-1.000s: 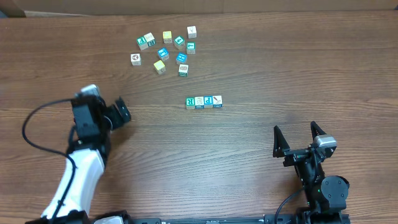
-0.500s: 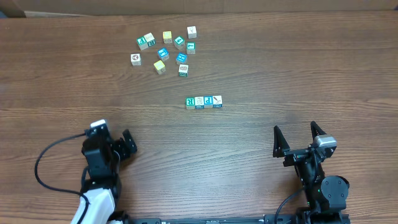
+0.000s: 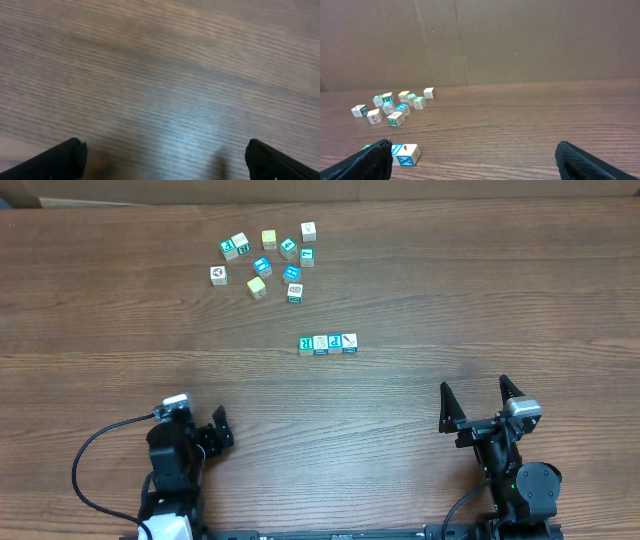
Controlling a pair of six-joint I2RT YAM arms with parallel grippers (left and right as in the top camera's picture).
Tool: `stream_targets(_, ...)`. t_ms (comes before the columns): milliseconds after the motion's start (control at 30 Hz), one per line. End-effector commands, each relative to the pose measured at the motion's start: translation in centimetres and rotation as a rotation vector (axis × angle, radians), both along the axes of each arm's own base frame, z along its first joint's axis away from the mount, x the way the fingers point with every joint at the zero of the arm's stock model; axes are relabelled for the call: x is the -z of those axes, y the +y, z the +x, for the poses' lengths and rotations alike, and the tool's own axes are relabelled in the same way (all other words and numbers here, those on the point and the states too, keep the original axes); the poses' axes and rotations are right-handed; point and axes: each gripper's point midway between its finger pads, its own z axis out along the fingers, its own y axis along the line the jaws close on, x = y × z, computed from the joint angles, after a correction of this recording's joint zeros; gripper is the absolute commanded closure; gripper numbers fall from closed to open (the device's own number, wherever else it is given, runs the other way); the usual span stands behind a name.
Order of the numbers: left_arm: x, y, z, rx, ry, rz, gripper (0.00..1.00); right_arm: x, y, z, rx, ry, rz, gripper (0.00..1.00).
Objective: Form a horizontal line
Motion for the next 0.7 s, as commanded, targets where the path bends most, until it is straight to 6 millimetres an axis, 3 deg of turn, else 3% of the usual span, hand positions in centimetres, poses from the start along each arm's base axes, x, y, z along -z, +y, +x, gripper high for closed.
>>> stream_targets(0, -1.3, 0.4, -0.6, -0.021, -0.036, 0.084, 0.00, 0.2, 0.0, 0.0, 0.001, 0.000, 0.003, 0.00)
stream_targets(67, -1.9, 0.5, -1.0, -0.027, -0.053, 0.101, 0.00, 0.2, 0.0, 0.0, 0.001, 0.000, 0.003, 0.00)
stream_targets(133, -4.1, 0.4, -0.3, -0.008, -0.148, 0.124, 0.00, 0.2, 0.0, 0.0, 0.001, 0.000, 0.003, 0.00)
stream_targets(667, -13.4, -0.6, 0.4, 0.071, -0.544, 0.242, 0.00, 0.2, 0.0, 0.0, 0.001, 0.000, 0.003, 0.00)
